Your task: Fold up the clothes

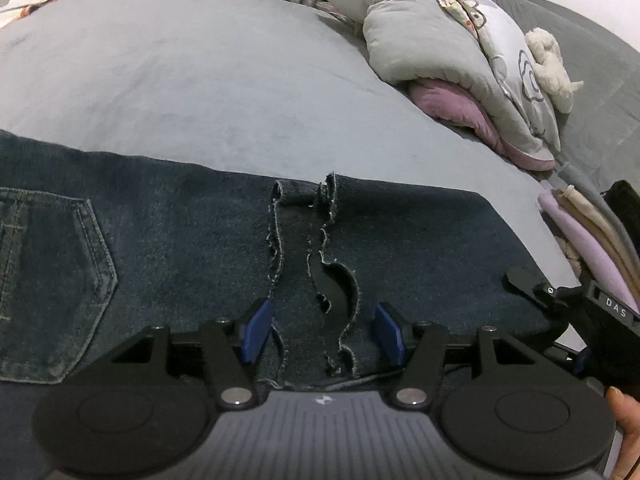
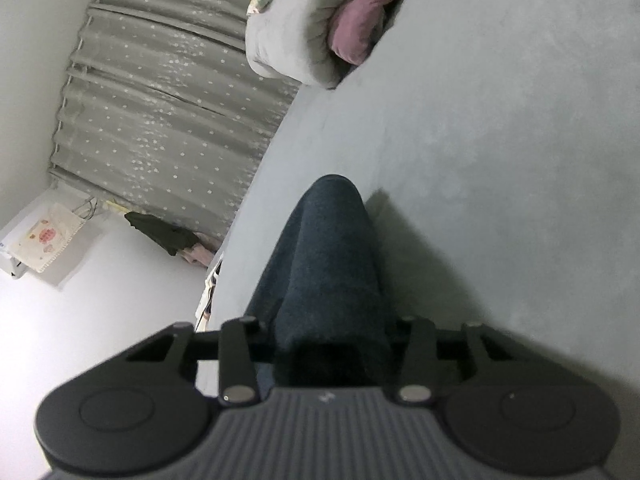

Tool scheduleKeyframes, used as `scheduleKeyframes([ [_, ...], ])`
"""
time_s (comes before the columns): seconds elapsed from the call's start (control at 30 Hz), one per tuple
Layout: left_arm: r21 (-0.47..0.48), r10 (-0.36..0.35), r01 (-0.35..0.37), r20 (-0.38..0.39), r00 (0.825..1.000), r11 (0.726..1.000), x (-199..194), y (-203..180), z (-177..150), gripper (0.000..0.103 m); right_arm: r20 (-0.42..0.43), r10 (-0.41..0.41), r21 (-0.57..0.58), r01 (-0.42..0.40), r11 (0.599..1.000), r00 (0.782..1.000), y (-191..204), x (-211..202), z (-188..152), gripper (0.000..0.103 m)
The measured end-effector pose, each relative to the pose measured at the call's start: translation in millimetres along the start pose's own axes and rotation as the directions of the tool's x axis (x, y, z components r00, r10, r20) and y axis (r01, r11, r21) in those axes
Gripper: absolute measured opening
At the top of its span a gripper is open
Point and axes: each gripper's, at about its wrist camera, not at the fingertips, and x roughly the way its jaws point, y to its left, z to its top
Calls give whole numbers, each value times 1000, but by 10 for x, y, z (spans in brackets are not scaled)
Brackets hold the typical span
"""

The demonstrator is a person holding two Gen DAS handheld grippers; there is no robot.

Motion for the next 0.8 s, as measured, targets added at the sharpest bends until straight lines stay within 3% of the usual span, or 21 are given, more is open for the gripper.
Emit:
scheduleKeyframes([
  [0.23, 2, -17, 17, -18, 1000, 1000, -10, 5, 5, 57, 35, 48, -68, -46, 997, 998, 322, -123, 1, 30],
  [0.43, -59, -64, 62, -34, 997, 996, 10, 84, 46, 62, 41, 115, -53, -113, 992, 993, 489, -128, 24, 29],
  [0.57, -86, -66, 63, -35, 997, 994, -35, 110, 77, 62, 48, 119, -73, -116, 991, 992, 573, -114, 40, 29],
  [0.8, -124, -64, 61, -27, 998, 990, -169, 262, 143, 62, 62, 148, -287, -124, 950, 987, 1012, -175, -106, 29],
])
